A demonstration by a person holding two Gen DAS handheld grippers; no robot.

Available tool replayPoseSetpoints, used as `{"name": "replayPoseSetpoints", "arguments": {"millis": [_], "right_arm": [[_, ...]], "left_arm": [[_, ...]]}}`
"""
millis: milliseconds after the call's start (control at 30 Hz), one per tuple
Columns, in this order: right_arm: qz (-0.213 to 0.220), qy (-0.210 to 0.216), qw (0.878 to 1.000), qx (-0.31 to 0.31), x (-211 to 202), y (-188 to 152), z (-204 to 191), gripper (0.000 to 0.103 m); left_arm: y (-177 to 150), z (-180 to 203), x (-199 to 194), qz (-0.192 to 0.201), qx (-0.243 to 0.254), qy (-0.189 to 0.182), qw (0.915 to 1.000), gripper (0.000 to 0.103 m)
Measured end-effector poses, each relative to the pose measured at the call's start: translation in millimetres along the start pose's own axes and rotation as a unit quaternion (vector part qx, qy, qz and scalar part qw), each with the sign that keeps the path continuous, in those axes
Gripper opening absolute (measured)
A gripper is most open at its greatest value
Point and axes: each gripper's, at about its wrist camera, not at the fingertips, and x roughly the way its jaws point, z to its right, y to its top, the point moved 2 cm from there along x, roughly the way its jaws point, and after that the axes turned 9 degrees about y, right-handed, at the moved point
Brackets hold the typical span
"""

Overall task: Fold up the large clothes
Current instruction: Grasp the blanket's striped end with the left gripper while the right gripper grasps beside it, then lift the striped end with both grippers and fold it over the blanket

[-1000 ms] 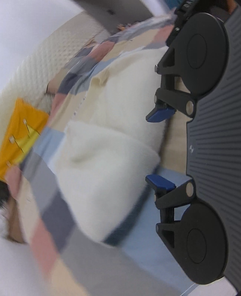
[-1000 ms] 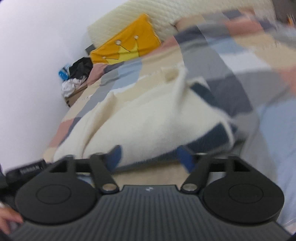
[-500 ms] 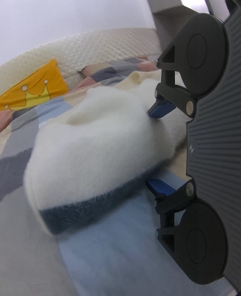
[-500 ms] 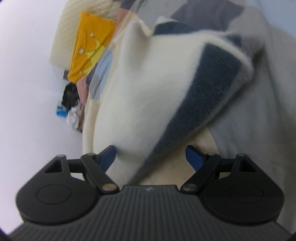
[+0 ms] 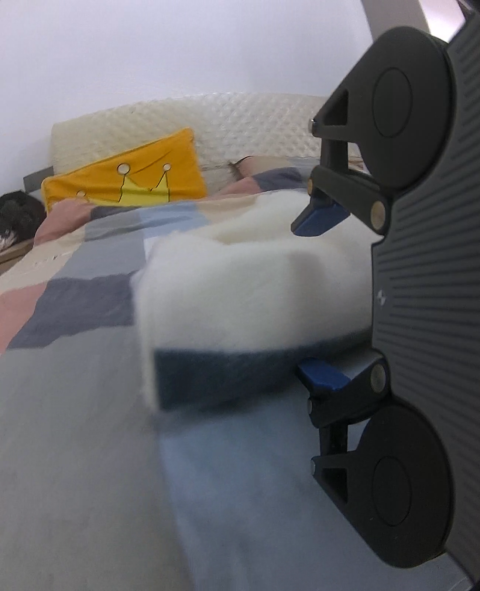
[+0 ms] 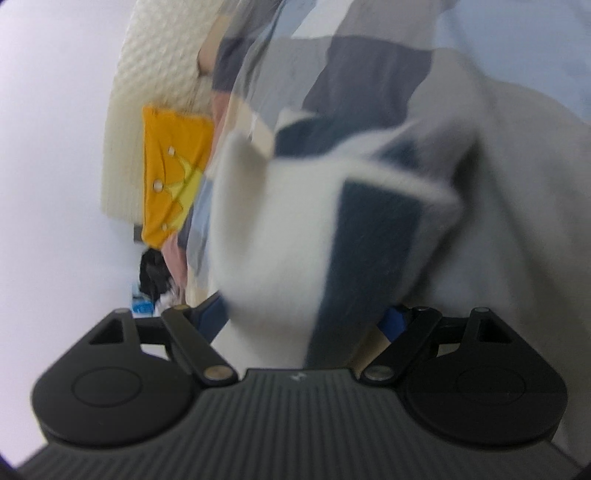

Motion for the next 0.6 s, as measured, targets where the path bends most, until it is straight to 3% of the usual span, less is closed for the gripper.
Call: {"name": "replayPoseSetpoints", "arguments": {"millis": [300, 467, 567, 600], "right_arm": [[0.021, -0.011, 1.0, 0.007, -5.1, 2.2, 4.8, 0.085], [0.028, -0.012, 1.0, -0.007, -1.6, 2.4, 2.2, 0.083], [0.031, -0.008, 0.999, -0.015, -0.5, 5.1, -1.7, 0.07], [0.033, -0.006, 0.999, -0.017, -2.5, 5.1, -3.2, 0.061]], "left_arm": [[15.9, -2.5, 1.5, 0.035, -0.001, 0.02, 0.9992, 0.073], [18.2, 4.7, 5.3, 0.047, 0.027, 0.033, 0.998, 0.047], [18.5, 9.2, -1.1, 0.053, 0.034, 0.022, 0.9978, 0.033], [18.7, 13.2, -3.4, 0.054, 0.039, 0.019, 0.9976, 0.031]]}}
